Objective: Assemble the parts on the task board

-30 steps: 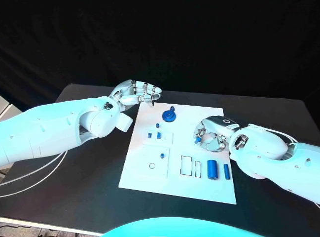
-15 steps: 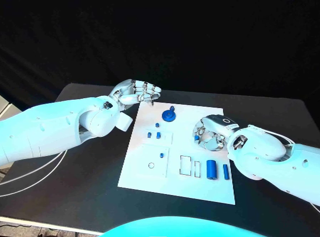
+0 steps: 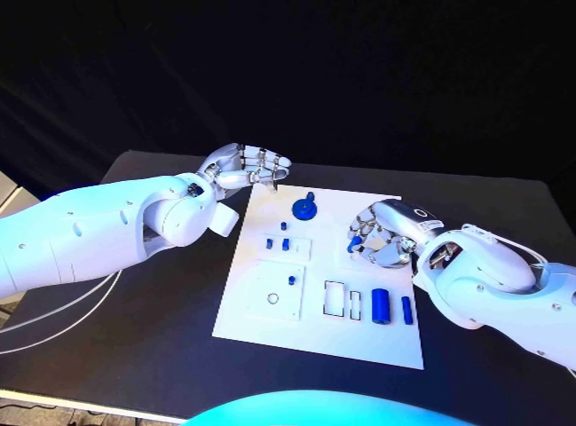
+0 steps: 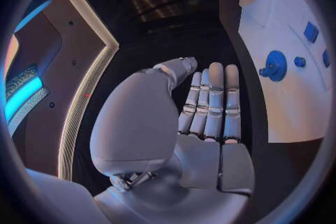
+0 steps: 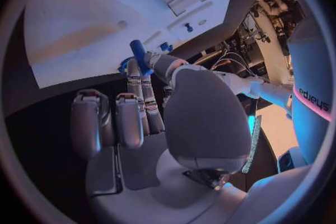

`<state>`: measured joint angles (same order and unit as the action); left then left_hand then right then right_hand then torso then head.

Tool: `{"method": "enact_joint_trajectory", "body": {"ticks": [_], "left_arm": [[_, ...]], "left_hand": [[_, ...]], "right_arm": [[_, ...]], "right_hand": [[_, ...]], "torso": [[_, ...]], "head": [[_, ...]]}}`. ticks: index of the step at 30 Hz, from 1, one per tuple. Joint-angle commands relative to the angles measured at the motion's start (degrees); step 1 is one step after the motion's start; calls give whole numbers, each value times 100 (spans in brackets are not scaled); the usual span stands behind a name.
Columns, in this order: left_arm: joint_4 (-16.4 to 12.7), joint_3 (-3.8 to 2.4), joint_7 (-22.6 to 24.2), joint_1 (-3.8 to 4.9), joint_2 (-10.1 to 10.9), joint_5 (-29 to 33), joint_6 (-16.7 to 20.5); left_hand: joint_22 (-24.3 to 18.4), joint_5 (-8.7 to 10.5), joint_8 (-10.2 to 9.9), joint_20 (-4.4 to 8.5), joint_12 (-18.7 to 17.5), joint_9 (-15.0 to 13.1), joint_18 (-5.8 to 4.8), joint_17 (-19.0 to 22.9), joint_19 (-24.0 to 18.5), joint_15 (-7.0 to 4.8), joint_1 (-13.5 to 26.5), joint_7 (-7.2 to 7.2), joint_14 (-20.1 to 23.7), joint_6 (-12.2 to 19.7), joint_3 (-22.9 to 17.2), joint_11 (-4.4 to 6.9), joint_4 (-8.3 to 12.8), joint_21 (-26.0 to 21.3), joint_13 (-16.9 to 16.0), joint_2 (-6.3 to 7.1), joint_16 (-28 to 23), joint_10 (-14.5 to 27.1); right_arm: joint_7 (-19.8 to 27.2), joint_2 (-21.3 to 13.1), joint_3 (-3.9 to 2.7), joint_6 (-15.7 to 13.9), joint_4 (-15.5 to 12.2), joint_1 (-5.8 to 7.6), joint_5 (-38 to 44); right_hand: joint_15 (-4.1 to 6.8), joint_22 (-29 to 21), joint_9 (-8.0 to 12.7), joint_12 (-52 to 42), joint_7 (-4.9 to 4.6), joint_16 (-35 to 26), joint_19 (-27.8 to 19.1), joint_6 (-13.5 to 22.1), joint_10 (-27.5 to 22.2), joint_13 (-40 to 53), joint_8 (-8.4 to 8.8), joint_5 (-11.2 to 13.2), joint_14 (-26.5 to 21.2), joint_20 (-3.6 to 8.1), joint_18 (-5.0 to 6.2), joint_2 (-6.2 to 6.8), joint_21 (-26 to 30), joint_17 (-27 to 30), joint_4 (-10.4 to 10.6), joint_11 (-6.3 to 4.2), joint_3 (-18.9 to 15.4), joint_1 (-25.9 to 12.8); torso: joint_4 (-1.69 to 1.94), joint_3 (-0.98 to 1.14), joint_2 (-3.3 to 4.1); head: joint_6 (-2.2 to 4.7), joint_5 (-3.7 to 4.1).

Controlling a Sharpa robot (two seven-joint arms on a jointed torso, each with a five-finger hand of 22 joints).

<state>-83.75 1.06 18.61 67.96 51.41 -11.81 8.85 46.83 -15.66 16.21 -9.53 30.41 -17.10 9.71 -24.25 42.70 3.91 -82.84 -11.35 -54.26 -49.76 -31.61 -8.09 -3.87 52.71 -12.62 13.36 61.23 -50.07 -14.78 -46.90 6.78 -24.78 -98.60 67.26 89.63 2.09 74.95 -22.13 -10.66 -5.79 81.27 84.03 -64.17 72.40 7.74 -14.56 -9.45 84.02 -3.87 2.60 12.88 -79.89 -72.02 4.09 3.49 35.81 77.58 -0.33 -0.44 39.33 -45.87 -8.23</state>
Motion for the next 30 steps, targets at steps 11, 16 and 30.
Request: {"method": "enact_joint_trajectory", "body": {"ticks": [11, 16, 30], "left_arm": [[39, -3, 55, 1, -85, 62, -90], [58, -1, 61, 0, -129, 84, -95], [63, 5, 54, -1, -158, 99, -105]], "left_hand": [[-5, -9, 23, -40, 26, 10, 70, 6, -11, 6, 25, 6, -8, 13, 12, 16, 7, -31, 7, -47, -36, 39], [-5, -9, 23, -40, 26, 10, 70, 6, -11, 6, 25, 6, -8, 13, 12, 16, 7, -31, 7, -47, -36, 39], [-4, -9, 31, -40, 29, 10, 71, 8, -9, 4, 20, 8, -8, 9, 13, 17, 12, -31, 12, -52, -39, 42]], "right_arm": [[309, 591, -6, -165, -362, -193, -460], [382, 1020, 20, -71, -231, -384, -329], [396, 1544, 92, 164, 179, -676, -31]], "right_hand": [[48, 1163, -248, 7, 16, 11, 347, -26, 227, 28, -42, 0, 254, 53, -69, -180, -1, 11, -65, -182, 22, 120], [46, 1159, -267, 26, 11, 8, 342, -12, 226, 33, -50, 14, 252, 54, -66, -182, 16, 17, -85, -178, 32, 113], [45, 1153, -283, 41, 7, 5, 336, -1, 226, 38, -55, 26, 251, 55, -62, -187, 38, 21, -102, -176, 42, 110]], "torso": [[-4, 13, 8], [12, 2, 11], [2, 0, 15]], "head": [[-20, -165], [-40, -215], [-108, -343]]}}
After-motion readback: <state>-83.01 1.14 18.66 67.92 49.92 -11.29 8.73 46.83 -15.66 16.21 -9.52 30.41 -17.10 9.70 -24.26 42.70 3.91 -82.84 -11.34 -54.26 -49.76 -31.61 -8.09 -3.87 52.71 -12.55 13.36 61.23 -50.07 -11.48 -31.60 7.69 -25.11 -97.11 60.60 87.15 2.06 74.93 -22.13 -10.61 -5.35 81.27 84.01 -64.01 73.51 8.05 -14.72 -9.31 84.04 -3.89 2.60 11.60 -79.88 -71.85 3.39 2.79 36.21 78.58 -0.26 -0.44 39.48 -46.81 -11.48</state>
